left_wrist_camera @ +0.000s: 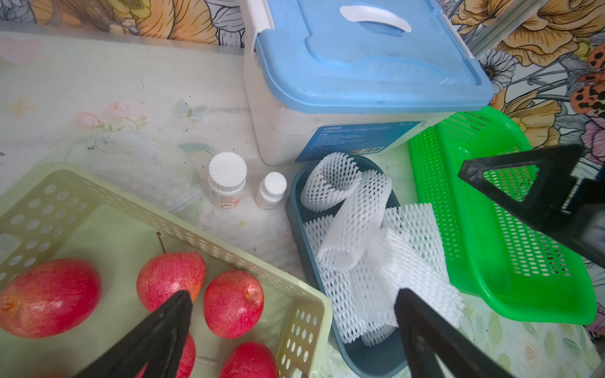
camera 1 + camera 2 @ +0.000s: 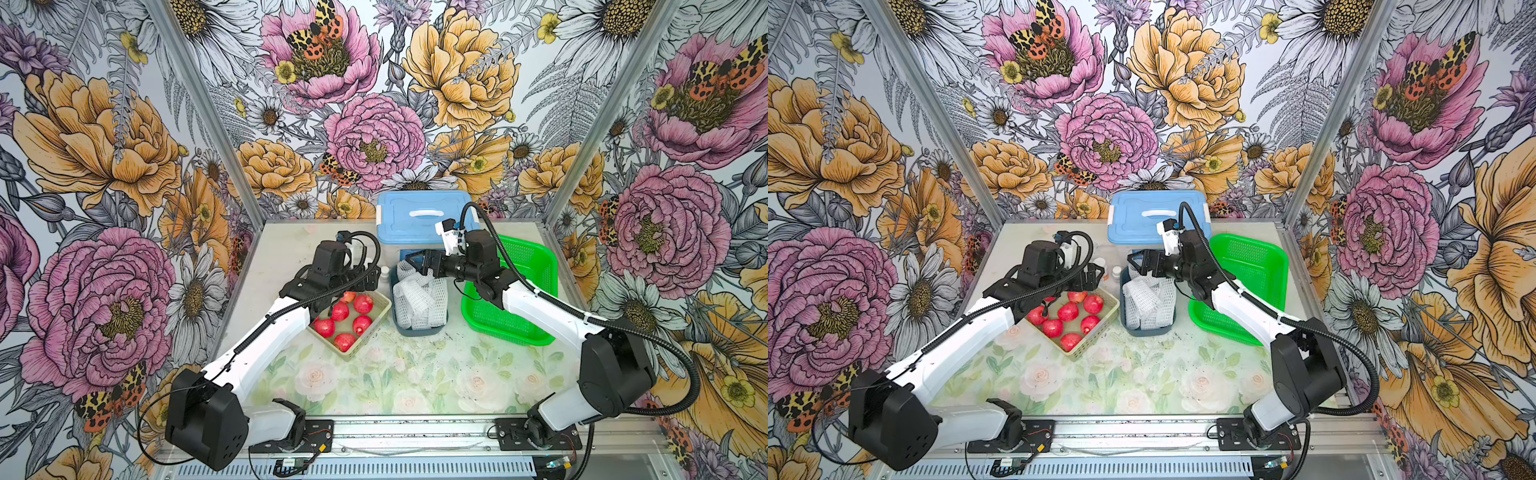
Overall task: Remove foam nets from apples
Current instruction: Place the apple in the basket, then reset both arms
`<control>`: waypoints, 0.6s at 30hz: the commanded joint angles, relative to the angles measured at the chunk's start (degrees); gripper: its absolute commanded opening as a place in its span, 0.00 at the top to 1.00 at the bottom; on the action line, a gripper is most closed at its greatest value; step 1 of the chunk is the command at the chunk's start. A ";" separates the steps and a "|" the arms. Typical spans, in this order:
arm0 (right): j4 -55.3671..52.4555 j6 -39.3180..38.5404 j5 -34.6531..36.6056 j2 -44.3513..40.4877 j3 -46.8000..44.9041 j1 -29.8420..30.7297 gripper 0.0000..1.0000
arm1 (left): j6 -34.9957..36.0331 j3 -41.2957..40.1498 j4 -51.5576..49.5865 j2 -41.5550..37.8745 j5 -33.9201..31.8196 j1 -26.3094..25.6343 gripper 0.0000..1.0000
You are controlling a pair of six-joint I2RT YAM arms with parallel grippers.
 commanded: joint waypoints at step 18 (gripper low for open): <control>3.38 -32.44 40.73 -16.13 -21.47 -16.25 0.00 | -0.52 -12.96 16.16 -6.38 -23.63 22.11 0.01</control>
